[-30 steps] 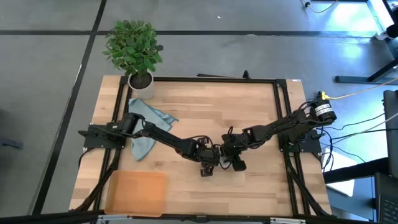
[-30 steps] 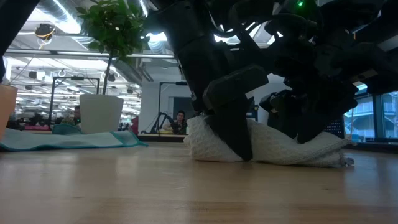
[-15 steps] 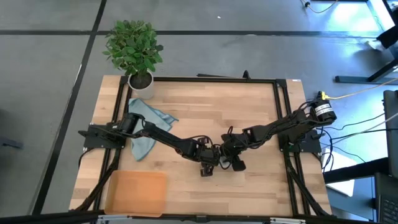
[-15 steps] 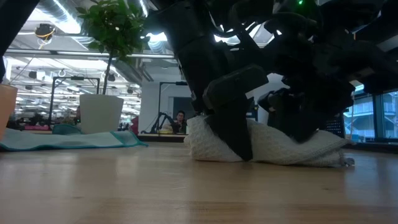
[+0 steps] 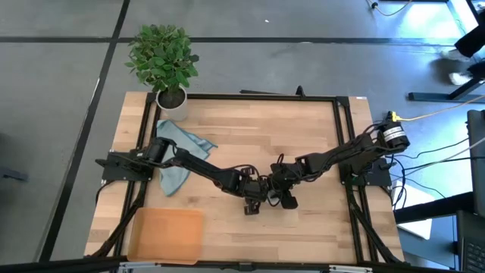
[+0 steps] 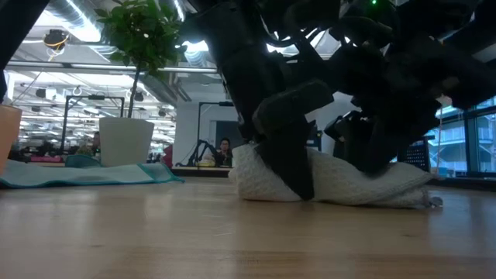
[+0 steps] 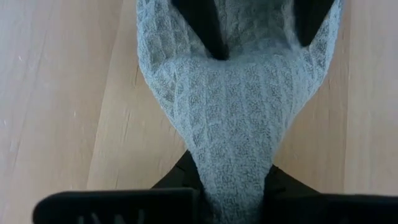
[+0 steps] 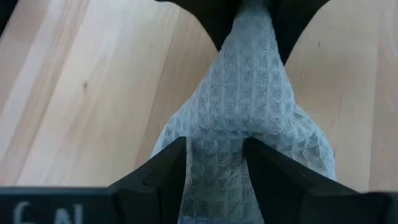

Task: Roll microfiber towels into tight, uniform cylinder then place into a basket
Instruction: Put the rolled gray microfiber towel into the orange bin

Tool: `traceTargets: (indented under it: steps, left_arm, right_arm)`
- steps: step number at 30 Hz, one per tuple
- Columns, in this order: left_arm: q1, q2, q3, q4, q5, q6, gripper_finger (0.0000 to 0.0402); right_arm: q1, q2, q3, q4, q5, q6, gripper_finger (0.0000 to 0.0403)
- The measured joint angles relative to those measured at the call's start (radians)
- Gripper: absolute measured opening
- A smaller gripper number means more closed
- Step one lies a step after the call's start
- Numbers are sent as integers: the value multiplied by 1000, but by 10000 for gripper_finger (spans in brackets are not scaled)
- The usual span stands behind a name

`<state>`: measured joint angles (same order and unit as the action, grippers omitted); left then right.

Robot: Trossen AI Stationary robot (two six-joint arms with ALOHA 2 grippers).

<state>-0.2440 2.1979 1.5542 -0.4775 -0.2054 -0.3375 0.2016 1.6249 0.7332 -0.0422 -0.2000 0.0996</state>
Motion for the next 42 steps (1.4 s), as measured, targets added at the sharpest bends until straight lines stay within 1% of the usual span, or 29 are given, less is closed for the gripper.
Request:
traceTargets:
  steps: [5, 8, 11, 15, 20, 26, 29, 34, 42]
  left_arm:
    - [-1, -23, -3, -54, 40, -22, 43]
    - [-3, -47, -5, -112, 55, -30, 42]
    - [-2, -77, -4, -171, 50, -53, 42]
    - [-9, -122, -3, -234, 30, -70, 42]
    - [-31, -201, -3, -318, 8, -112, 41]
    - [-68, -300, -3, -438, -12, -258, 40]
    - [-98, -341, -1, -497, -29, -341, 40]
    - [-167, -416, -1, -627, -31, -491, 40]
    - [-337, -529, -1, -792, -33, -677, 40]
  right_arm:
    - [0, -38, 22, -32, -7, 29, 168]
    - [0, -97, 22, -52, -3, 42, 168]
    - [0, -168, 23, -99, 2, 60, 168]
    - [0, -260, 23, -159, 39, 78, 168]
    - [8, -365, 23, -224, 62, 106, 168]
    - [34, -468, 23, -248, 139, 106, 168]
    - [50, -494, 23, -251, 177, 105, 168]
    - [71, -510, 23, -256, 180, 104, 168]
    - [85, -510, 23, -260, 183, 100, 168]
